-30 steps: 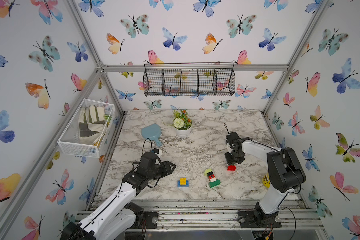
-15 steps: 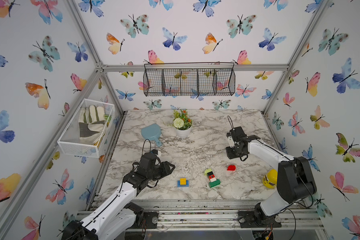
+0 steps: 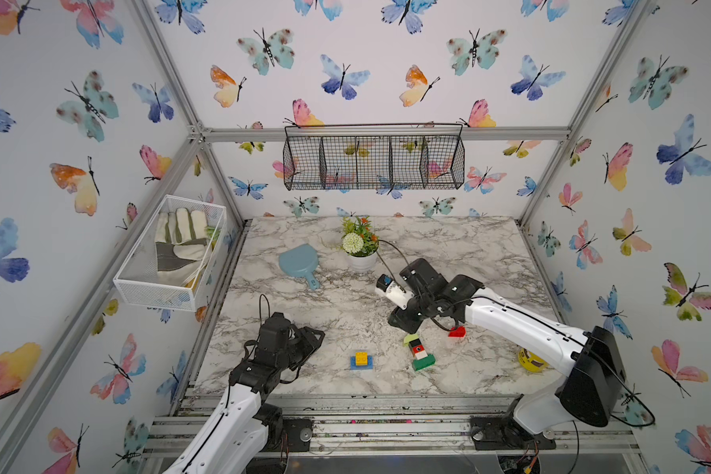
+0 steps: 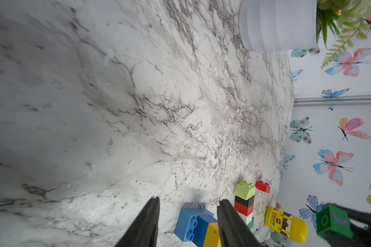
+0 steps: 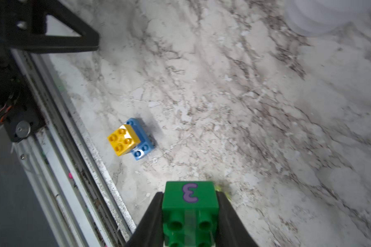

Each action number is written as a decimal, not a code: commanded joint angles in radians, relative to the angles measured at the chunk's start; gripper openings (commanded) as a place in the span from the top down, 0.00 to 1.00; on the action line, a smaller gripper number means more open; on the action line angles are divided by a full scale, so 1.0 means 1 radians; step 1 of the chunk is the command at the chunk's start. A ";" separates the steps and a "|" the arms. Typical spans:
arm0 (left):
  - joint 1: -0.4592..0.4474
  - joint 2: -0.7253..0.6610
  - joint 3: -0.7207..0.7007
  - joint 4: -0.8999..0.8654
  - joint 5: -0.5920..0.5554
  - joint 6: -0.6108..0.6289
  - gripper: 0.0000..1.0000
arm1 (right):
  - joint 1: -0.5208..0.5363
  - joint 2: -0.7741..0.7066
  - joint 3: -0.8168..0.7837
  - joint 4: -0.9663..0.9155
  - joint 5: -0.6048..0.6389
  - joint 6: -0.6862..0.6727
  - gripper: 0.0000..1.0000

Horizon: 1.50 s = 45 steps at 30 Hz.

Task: Assemble the number 1 with lego
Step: Assemble the lego brick with the lego brick.

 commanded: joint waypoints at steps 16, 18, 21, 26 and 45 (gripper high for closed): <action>0.035 -0.175 -0.066 -0.124 -0.104 -0.101 0.50 | 0.311 0.347 0.310 -0.229 0.194 -0.243 0.88; 0.036 -0.169 -0.064 -0.126 -0.102 -0.094 0.50 | 0.316 0.367 0.323 -0.233 0.197 -0.251 0.87; 0.037 -0.166 -0.061 -0.125 -0.101 -0.084 0.50 | 0.318 0.388 0.327 -0.237 0.208 -0.262 0.87; 0.041 -0.166 -0.062 -0.124 -0.098 -0.075 0.49 | 0.317 0.403 0.321 -0.231 0.231 -0.305 0.87; 0.058 -0.163 -0.067 -0.117 -0.076 -0.057 0.49 | 0.313 0.462 0.348 -0.252 0.208 -0.407 0.88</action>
